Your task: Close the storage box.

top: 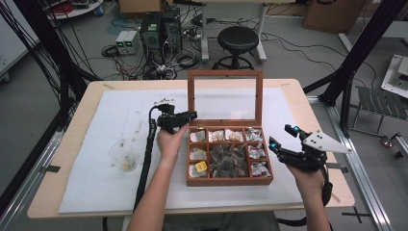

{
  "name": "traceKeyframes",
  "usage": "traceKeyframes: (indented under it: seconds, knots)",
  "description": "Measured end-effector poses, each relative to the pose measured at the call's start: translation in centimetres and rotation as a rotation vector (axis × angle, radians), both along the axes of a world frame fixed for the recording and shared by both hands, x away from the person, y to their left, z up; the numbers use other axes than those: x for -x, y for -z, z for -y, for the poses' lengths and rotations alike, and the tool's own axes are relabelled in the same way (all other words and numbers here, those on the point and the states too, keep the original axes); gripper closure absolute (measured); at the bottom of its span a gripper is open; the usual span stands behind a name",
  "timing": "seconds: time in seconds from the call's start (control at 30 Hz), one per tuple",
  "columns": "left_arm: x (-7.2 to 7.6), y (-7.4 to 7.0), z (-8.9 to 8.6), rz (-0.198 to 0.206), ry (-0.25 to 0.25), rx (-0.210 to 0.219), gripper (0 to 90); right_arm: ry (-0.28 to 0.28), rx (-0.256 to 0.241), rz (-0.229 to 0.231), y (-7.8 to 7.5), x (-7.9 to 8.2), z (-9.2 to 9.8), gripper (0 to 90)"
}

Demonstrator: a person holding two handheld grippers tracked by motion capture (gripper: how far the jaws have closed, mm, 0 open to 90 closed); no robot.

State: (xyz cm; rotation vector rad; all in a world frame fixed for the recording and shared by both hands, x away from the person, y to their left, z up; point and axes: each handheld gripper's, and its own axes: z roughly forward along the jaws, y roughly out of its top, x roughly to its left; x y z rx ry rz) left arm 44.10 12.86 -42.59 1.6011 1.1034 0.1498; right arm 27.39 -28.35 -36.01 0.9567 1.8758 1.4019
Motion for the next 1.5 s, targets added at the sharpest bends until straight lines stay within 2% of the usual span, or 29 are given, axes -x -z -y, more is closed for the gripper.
traceKeyframes:
  seconds: [0.13, 0.23, 0.4, 0.5, 0.63, 0.73, 0.9, 1.07, 1.37, 1.43, 1.5]
  knots:
    - [0.8, -0.8, 0.4, 0.060, 0.000, -0.091, 64.9, -0.001, -0.002, 0.006, -0.2, 0.1, -0.1, 30.0]
    - [1.2, -1.1, 0.6, 0.087, 0.000, -0.130, 64.5, 0.000, -0.003, 0.012, -0.3, 0.2, 0.0, 30.0]
    - [1.8, -1.5, 0.9, 0.131, 0.000, -0.181, 64.3, 0.003, -0.006, 0.017, -0.4, 0.3, 0.1, 30.0]
    - [2.3, -1.4, 0.9, 0.182, -0.001, -0.211, 64.2, 0.005, -0.008, 0.018, -0.5, 0.4, 0.2, 30.0]
    - [3.0, -1.3, 1.0, 0.226, -0.005, -0.227, 64.3, 0.006, -0.009, 0.018, -0.5, 0.4, 0.2, 30.0]
    - [3.6, -1.6, 1.2, 0.257, -0.002, -0.272, 63.9, 0.006, -0.014, 0.017, -0.5, 0.4, 0.4, 30.0]
    - [4.5, -2.0, 1.6, 0.287, -0.005, -0.340, 63.6, 0.003, -0.042, -0.022, 0.2, -0.3, 0.7, 30.0]
    - [5.9, -1.8, 1.9, 0.330, -0.031, -0.375, 62.0, 0.000, -0.059, -0.065, 1.0, -0.9, 0.4, 30.0]
    - [7.8, -1.7, 2.2, 0.345, -0.032, -0.439, 59.7, 0.024, -0.057, -0.126, 2.3, -1.8, -1.2, 30.0]
    - [8.2, -1.5, 2.1, 0.355, -0.041, -0.435, 62.0, 0.035, -0.053, -0.136, 2.6, -2.0, -1.6, 30.0]
    - [8.4, -1.5, 1.9, 0.344, -0.044, -0.400, 62.5, 0.055, -0.048, -0.141, 2.9, -2.3, -1.9, 30.2]
